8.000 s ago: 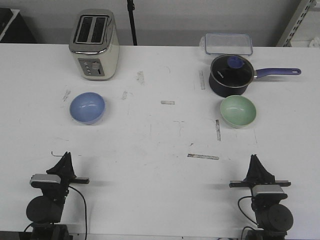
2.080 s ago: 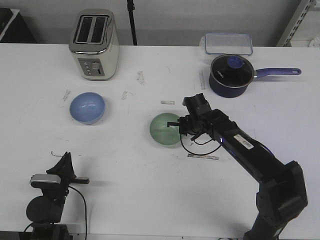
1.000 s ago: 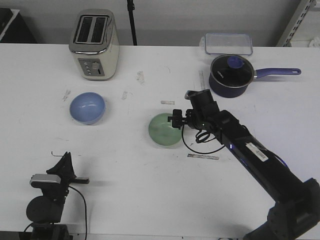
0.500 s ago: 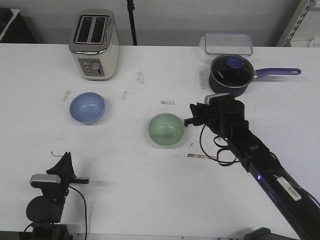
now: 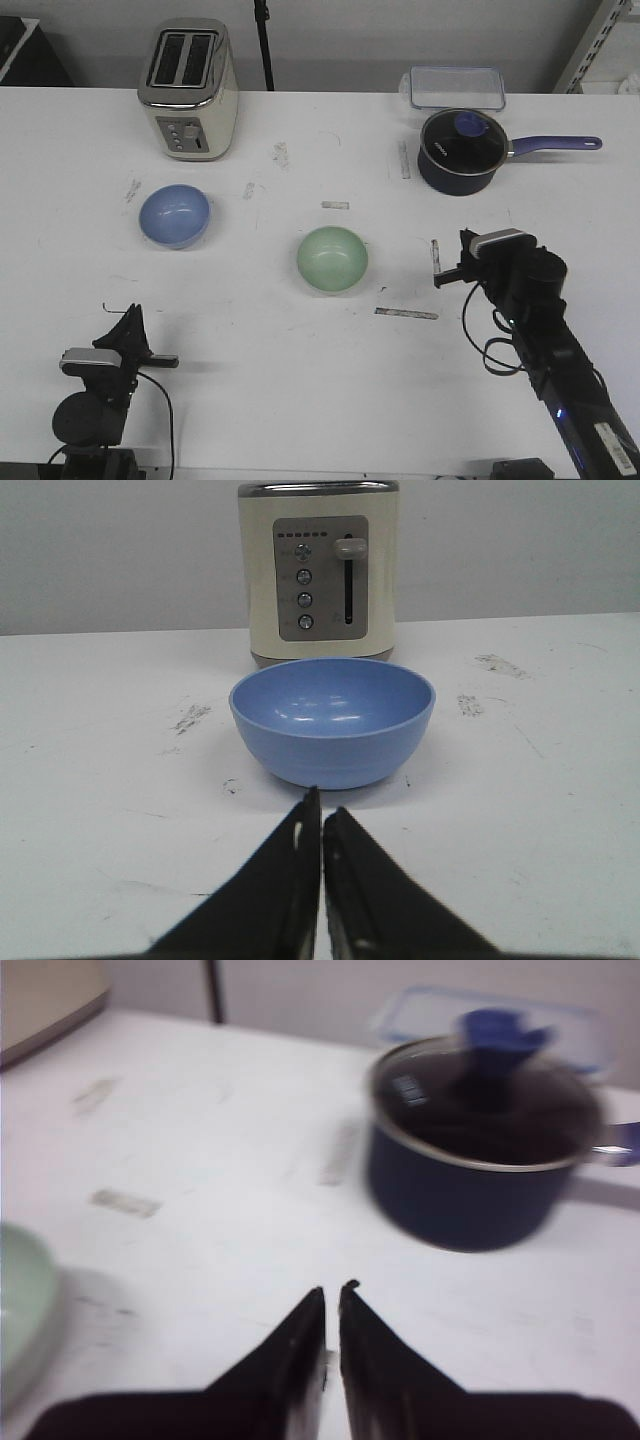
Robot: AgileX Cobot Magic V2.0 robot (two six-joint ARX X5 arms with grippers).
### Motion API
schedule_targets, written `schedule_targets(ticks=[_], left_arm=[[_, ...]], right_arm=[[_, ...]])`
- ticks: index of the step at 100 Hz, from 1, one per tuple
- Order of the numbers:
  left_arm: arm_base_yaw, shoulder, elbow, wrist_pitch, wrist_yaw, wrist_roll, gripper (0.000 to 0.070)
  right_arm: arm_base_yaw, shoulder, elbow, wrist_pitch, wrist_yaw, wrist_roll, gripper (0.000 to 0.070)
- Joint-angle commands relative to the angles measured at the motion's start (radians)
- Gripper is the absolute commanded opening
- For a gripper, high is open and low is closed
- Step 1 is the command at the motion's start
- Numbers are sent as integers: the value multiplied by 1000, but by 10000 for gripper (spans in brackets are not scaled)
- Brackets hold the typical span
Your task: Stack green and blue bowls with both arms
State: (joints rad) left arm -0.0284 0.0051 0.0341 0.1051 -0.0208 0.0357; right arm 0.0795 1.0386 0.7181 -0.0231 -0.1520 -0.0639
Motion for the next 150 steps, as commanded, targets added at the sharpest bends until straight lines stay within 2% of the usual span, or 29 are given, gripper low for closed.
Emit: schedule_targets(ticks=[1,17,29,57,64,83,94,150], left_arm=[[1,-2,-23,16,2,5,3],[1,-2,-23,16,2,5,3],[1,-2,-23,16,2,5,3],[1,-2,-23,16,2,5,3],[1,-2,-23,16,2,5,3],[1,-2,-23,16,2,5,3],[1,-2,-23,16,2,5,3],[1,-2,-23,16,2,5,3]], right_arm=[[-28,-31,-30,32,3,-11,15],[-79,-165,-144,148,4,71,15],[-98,-280,-232,224,5,85,15],[-103,-597,-396,222,68,85,15],[-103,-679,-418,187,82,85,15],[-103,-857,-420,-31,82,86,15],[-103,-937,-420,-110,82,86,15],[-103,-1012,-420,-120,82,90,15]])
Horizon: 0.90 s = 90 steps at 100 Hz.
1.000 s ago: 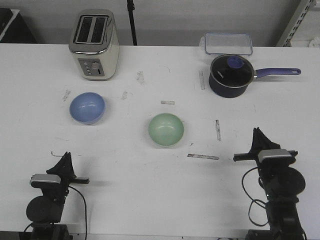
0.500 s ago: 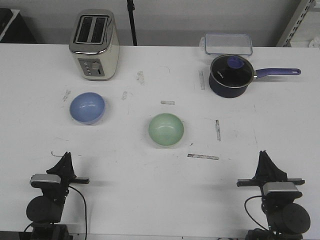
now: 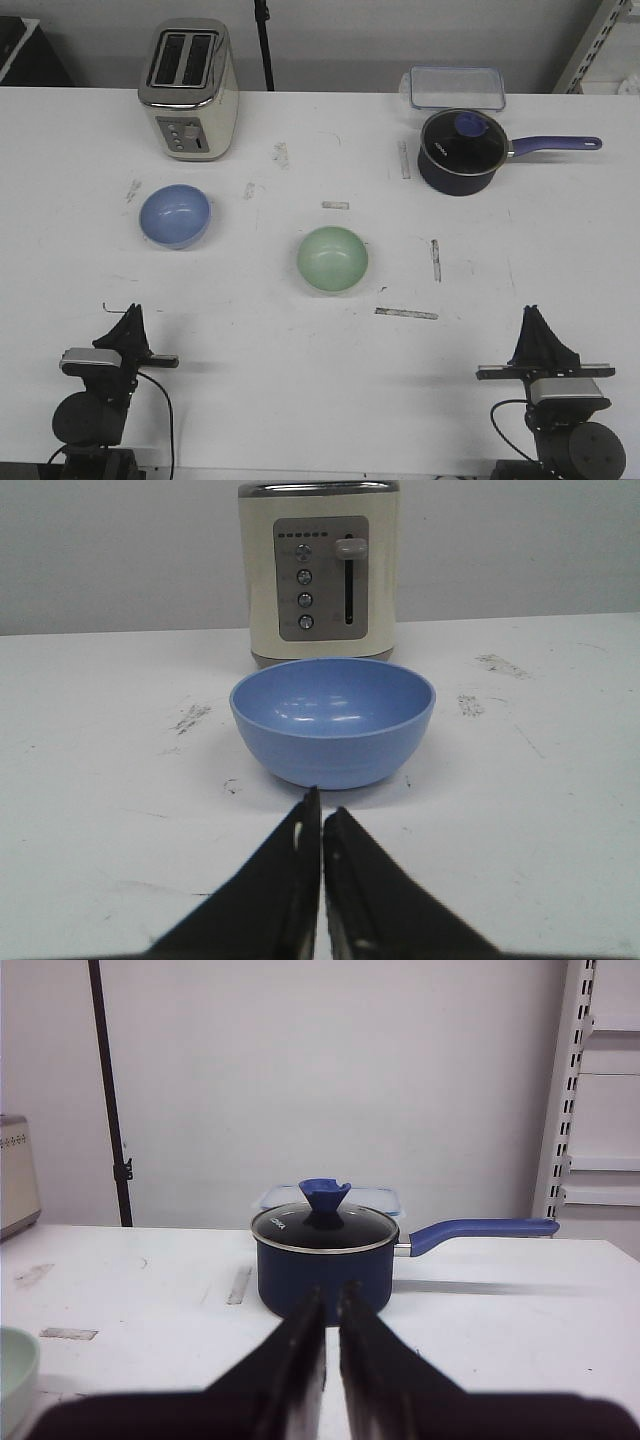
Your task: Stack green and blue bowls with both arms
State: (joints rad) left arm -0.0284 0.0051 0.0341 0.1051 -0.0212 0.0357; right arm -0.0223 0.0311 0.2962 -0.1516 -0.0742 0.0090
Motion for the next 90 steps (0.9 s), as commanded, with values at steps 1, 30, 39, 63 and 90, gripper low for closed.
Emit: schedule_targets(ticks=[1,30,39,63,90], left_arm=[[1,-2,-23,16,2,5,3],[1,-2,-23,16,2,5,3],[1,-2,-23,17,2,6,3],[1,-2,-23,22,-1,6,3],[1,-2,-23,90,-11,0,2]], right_arm=[[-2,-5,2,8,4,17,15],[-2,-5,2,9,3,16,15],[-2,-5,2,9,3,16,15],[-2,-5,2,9,4,16,15],[-2,-5,2,9,3,16,15]])
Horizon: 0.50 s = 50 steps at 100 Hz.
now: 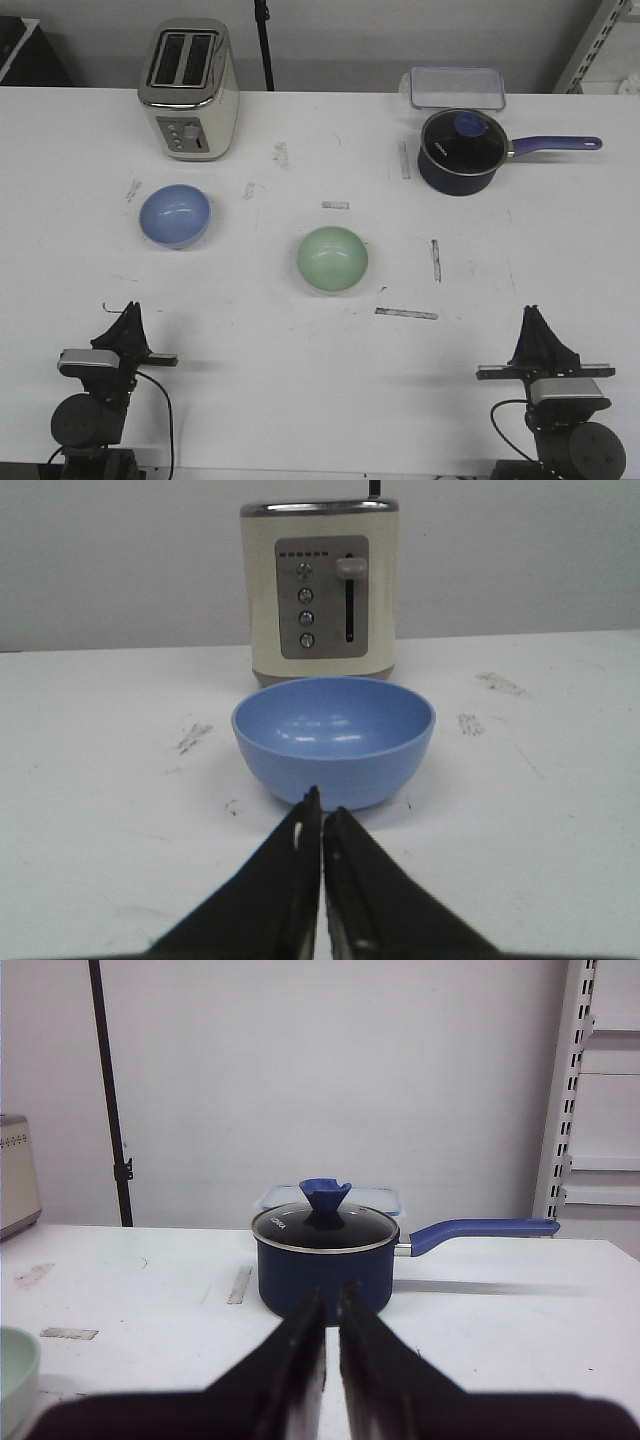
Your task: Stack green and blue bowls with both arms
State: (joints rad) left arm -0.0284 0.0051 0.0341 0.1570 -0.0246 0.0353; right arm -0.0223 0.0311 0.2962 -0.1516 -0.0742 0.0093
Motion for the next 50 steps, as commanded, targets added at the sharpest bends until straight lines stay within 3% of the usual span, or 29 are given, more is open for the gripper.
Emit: schedule_targets(ticks=[1,27,50], left_arm=[[1,-2,-23,43,-9,2,2],[1,12,43,72,-9,5,2],[1,125,173,69,-9,69,2]], right_arm=[[-2,-5,2,9,3,16,15],[-2,-5,2,9,3,16,15],[-2,-5,2,9,3,16,15]])
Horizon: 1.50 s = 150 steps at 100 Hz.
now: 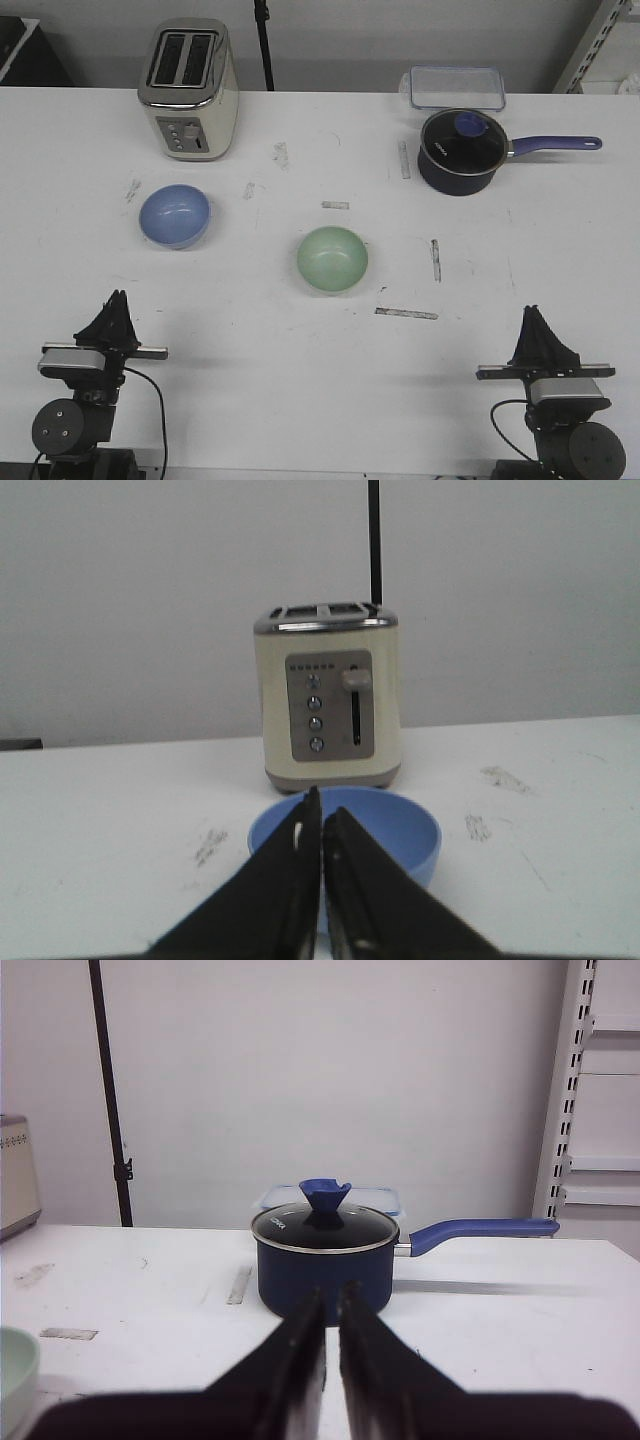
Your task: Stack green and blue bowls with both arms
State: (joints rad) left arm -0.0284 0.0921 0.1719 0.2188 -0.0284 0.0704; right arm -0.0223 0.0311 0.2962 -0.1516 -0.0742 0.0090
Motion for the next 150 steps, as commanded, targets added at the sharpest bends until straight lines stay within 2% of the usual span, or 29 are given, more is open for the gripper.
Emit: schedule_targets(ticks=[1,30,49,81,103,121,150], left_arm=[[1,45,41,8,-5,34,2],[1,341,225,5,-5,34,2],[1,579,382,-65,-5,34,2],[1,898,619,-95,-5,23,2],[5,1040,758,-230,0,14,2],[16,1151,920,-401,2,9,2],[63,1350,1242,-801,3,-232,2]], right_arm=[[-2,-5,2,9,3,16,15],[-2,-5,2,9,3,16,15],[-2,-5,2,9,3,16,15],[-2,-5,2,9,3,16,15],[-2,-5,2,9,3,16,15],[-2,-5,2,9,3,16,15],[-2,-5,2,9,3,16,15]])
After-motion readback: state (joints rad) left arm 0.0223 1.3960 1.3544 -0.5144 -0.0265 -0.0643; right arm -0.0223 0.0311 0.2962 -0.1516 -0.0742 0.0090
